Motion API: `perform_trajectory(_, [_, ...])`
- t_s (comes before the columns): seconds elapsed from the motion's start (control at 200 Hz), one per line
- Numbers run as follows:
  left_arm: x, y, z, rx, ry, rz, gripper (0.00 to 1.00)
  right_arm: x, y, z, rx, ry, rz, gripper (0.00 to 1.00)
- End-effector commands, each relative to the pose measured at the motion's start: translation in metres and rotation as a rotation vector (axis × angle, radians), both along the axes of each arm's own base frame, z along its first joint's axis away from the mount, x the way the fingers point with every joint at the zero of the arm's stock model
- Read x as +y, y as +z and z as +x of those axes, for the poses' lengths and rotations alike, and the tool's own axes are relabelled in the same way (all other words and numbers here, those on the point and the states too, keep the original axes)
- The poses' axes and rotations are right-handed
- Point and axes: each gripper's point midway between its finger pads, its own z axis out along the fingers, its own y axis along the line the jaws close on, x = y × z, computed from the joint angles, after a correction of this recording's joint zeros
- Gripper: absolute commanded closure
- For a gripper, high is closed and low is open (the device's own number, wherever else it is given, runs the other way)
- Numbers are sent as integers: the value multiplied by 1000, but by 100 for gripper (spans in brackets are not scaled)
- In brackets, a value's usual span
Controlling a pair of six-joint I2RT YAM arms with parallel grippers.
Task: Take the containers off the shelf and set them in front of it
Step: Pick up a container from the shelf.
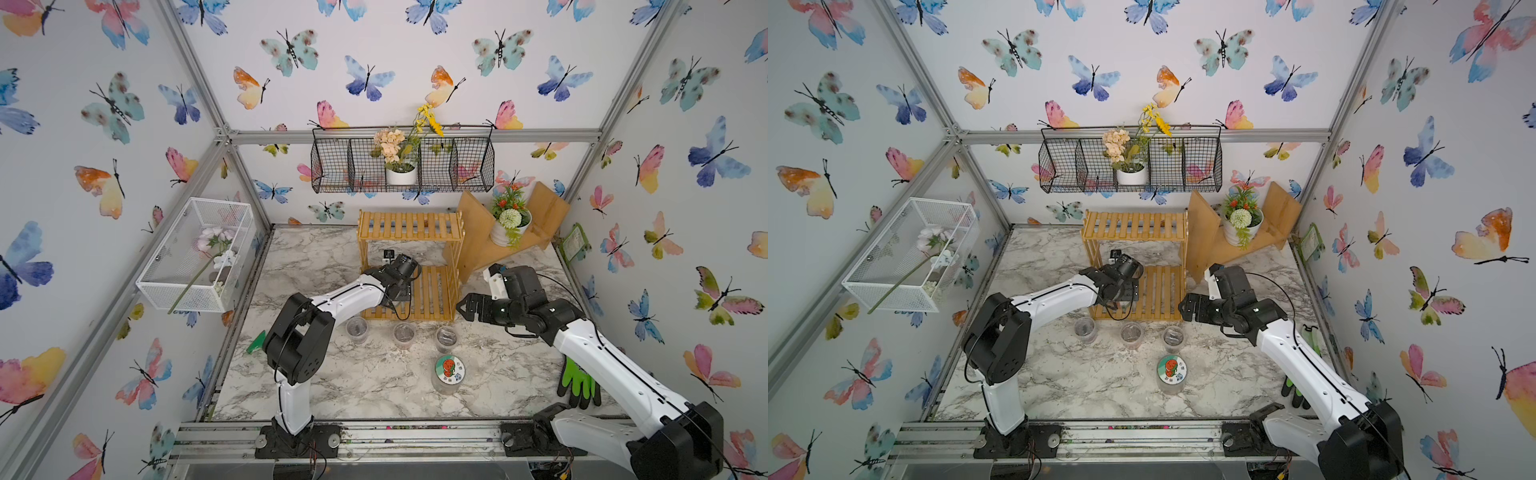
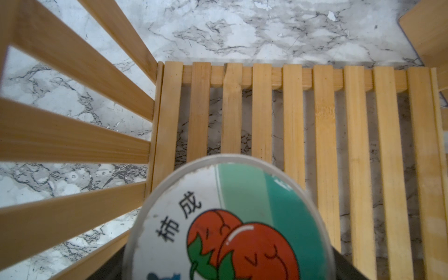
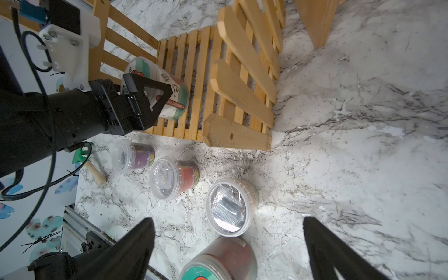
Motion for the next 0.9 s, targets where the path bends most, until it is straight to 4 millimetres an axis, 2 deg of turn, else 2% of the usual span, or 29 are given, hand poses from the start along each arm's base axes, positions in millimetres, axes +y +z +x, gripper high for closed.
perform_trajectory(0.0, [1, 21, -2, -36, -20, -13, 26, 3, 10, 0, -28, 24, 24, 2])
perform_trajectory(0.215, [0, 48, -5, -85, -39, -29, 27, 6, 10, -1, -29, 41, 37, 2])
perform_trajectory(0.456, [-1, 73, -16, -116, -67, -41, 28, 12, 11, -1, -28, 67, 62, 2])
perform_trajectory(0.596, [-5, 86, -33, -132, -102, -43, 28, 14, 11, -2, -25, 80, 68, 2])
perform_trajectory(0.736, [-5, 95, -57, -139, -143, -32, 28, 16, 11, -2, -23, 87, 73, 2])
perform_trajectory(0.896, [0, 97, -87, -136, -170, -35, 30, 16, 11, -4, -21, 94, 80, 2])
